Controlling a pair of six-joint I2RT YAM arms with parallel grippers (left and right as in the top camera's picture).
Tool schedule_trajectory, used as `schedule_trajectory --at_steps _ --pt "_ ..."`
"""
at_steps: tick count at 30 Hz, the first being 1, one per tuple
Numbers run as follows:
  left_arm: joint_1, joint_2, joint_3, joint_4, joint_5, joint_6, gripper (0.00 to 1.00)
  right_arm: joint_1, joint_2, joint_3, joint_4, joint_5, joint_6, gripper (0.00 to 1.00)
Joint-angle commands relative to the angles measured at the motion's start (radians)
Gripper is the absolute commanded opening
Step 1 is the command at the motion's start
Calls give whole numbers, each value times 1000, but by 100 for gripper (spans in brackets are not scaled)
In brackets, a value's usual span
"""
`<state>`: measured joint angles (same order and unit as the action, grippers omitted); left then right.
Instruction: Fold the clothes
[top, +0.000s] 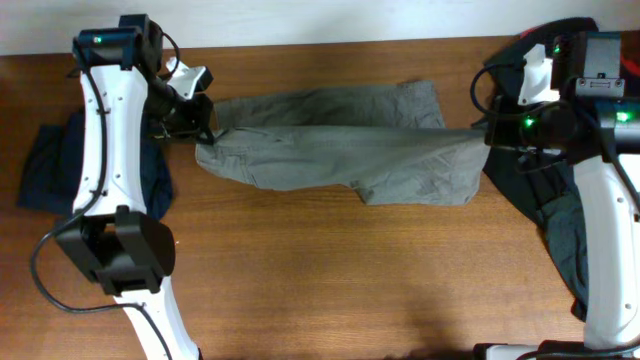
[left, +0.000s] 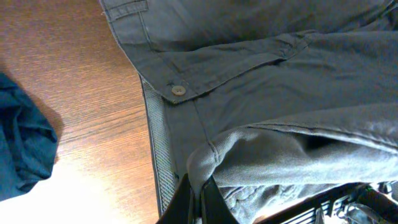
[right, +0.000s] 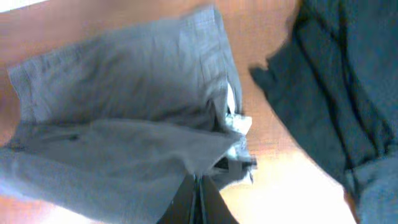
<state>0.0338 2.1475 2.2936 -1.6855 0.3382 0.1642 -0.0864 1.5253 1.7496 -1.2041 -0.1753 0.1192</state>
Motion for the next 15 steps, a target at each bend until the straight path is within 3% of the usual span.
schedule_trajectory --at_steps 1,6,9,15 --pt "8 -34 -7 6 -48 -18 1 -12 18 24 98 27 -11 4" --pt "8 -34 -57 67 -51 -19 1 -12 117 24 316 26 -11 4" --pt "8 -34 -97 208 -136 -97 1 -8 212 24 379 25 -11 4" --pt "7 -34 -165 437 -142 -113 1 21 357 24 474 25 -11 4"
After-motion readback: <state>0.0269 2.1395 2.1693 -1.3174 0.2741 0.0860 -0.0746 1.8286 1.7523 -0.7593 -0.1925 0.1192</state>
